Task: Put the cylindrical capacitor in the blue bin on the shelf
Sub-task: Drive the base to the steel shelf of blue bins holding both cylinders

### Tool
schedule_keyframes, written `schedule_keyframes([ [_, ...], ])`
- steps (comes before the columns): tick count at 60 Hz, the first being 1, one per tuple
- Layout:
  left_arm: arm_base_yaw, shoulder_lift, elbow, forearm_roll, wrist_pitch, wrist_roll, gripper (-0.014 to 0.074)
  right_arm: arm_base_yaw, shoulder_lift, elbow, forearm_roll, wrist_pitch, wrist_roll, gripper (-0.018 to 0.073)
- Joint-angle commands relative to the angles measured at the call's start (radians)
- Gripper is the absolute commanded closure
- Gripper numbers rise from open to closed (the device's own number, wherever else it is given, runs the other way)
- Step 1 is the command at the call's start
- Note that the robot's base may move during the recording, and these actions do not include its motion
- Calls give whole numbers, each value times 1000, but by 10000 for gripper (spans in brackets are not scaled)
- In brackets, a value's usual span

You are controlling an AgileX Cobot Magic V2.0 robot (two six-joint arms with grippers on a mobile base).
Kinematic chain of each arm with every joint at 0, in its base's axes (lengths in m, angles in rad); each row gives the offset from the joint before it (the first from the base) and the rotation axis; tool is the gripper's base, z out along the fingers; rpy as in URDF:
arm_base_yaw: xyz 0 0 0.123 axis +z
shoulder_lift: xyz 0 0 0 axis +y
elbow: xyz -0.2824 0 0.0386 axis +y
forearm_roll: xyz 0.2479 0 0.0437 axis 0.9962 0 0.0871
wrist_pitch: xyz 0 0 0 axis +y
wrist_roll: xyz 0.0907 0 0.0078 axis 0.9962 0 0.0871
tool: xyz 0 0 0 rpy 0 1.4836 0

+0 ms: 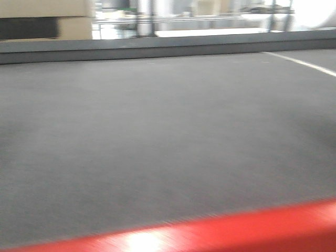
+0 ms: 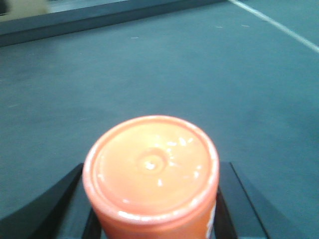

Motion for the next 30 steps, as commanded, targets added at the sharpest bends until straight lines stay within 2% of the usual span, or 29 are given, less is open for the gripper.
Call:
schedule_keyframes([
  [1, -7, -6, -9, -4, -14, 0, 707, 0, -6, -1, -4, -28, -6, 727],
  [30, -7, -6, -9, -4, -14, 0, 707, 0, -6, -1, -2, -28, -6, 727],
])
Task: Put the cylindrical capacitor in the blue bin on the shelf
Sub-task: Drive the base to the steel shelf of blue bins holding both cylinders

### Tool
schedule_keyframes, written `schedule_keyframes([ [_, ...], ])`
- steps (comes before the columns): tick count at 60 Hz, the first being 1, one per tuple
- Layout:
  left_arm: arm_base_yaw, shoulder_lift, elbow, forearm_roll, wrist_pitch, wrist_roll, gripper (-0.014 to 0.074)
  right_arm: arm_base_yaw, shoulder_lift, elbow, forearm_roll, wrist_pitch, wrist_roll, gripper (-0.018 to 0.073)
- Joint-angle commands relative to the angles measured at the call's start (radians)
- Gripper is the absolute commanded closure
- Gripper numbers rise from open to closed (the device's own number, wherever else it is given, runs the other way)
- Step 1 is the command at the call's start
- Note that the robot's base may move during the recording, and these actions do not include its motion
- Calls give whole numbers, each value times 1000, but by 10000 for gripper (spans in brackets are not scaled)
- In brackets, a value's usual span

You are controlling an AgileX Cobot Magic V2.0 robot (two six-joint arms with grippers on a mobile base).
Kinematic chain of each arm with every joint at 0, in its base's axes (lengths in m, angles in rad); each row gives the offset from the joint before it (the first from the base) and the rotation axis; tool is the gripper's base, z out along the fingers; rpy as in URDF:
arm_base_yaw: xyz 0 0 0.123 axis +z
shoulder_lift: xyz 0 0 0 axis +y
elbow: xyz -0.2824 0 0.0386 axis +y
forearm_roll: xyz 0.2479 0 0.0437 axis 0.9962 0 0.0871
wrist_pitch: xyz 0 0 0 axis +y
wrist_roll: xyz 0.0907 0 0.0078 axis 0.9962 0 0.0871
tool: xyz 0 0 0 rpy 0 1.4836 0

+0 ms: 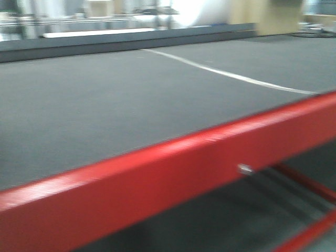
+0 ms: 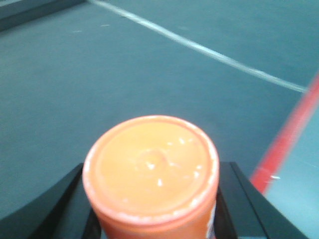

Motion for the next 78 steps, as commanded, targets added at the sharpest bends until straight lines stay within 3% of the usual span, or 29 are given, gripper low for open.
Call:
schedule_keyframes([
  [1, -7, -6, -9, -4, -14, 0, 707, 0, -6, -1, -2, -26, -6, 727],
  [78, -7, -6, -9, -4, -14, 0, 707, 0, -6, -1, 0, -26, -6, 727],
])
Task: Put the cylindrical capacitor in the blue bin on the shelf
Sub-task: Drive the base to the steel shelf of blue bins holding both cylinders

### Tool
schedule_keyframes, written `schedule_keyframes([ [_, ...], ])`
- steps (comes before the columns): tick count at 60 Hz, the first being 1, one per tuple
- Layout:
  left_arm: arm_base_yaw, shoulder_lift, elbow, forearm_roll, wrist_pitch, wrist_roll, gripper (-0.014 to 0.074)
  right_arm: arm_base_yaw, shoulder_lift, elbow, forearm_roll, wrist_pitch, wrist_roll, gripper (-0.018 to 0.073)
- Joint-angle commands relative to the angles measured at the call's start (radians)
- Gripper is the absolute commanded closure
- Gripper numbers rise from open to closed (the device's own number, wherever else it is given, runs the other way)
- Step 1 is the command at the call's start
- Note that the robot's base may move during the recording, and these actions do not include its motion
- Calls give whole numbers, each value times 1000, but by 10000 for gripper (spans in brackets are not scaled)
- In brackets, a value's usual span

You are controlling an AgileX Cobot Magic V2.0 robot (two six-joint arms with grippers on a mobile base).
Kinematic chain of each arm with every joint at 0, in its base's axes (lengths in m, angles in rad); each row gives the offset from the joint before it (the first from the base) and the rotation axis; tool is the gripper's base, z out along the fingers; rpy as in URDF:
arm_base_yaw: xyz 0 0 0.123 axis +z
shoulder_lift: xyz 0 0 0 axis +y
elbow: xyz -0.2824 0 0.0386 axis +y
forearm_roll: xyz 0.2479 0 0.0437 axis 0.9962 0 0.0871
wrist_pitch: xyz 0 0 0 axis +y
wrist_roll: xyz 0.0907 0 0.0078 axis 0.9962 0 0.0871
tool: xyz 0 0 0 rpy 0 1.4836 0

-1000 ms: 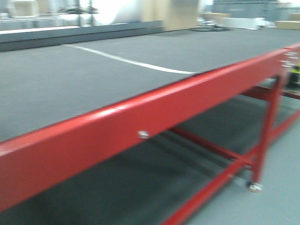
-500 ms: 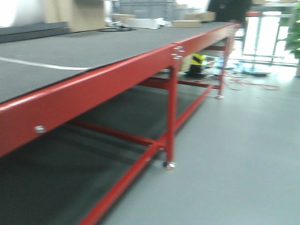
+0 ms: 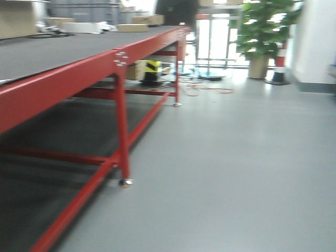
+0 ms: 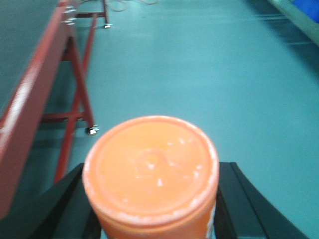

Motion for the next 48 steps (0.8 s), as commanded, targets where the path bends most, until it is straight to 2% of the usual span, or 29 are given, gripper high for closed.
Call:
schedule_keyframes([
  [1, -7, -6, -9, -4, -14, 0, 707, 0, -6, -1, -2, -26, -6, 727],
  [48, -7, -8, -9, -3, -14, 0, 707, 0, -8, -1, -2, -26, -6, 727],
])
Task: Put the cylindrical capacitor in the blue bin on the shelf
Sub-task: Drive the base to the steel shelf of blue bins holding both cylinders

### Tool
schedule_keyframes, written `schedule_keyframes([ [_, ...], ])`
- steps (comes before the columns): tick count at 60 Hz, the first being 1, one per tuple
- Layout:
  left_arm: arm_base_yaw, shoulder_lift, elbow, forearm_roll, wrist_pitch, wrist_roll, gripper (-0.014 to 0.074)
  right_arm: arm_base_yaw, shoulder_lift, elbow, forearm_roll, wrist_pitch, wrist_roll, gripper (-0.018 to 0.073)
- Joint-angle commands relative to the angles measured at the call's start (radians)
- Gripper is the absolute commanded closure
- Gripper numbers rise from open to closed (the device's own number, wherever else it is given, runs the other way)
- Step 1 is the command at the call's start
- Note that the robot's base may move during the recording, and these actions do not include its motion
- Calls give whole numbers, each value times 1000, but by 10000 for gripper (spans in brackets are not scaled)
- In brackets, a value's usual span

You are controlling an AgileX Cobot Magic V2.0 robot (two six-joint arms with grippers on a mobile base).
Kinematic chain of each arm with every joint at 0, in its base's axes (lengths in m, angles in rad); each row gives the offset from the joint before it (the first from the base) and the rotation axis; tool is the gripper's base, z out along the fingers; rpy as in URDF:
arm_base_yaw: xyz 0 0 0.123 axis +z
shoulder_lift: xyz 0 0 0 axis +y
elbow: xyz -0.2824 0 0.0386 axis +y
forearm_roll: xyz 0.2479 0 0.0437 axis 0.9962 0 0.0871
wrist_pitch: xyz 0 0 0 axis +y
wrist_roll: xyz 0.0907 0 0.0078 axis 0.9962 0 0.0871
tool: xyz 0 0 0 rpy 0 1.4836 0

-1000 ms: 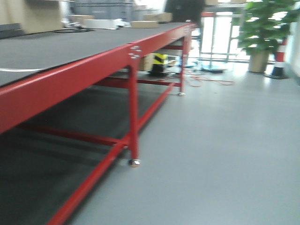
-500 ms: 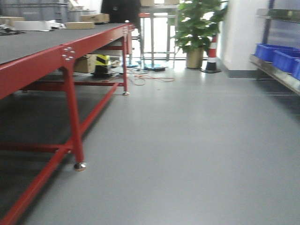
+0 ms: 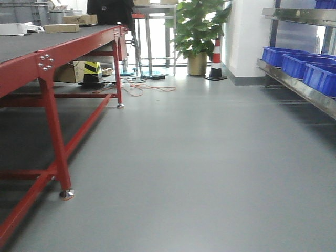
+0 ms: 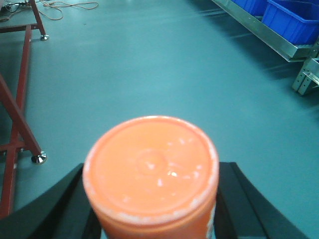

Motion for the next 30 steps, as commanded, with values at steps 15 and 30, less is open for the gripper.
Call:
schedule_keyframes([
  [15, -7, -5, -9, -1, -14, 0, 707, 0, -3, -1, -3, -26, -6, 727],
  [30, -7, -5, -9, -1, -16, 0, 707, 0, -3, -1, -3, -26, -6, 727],
])
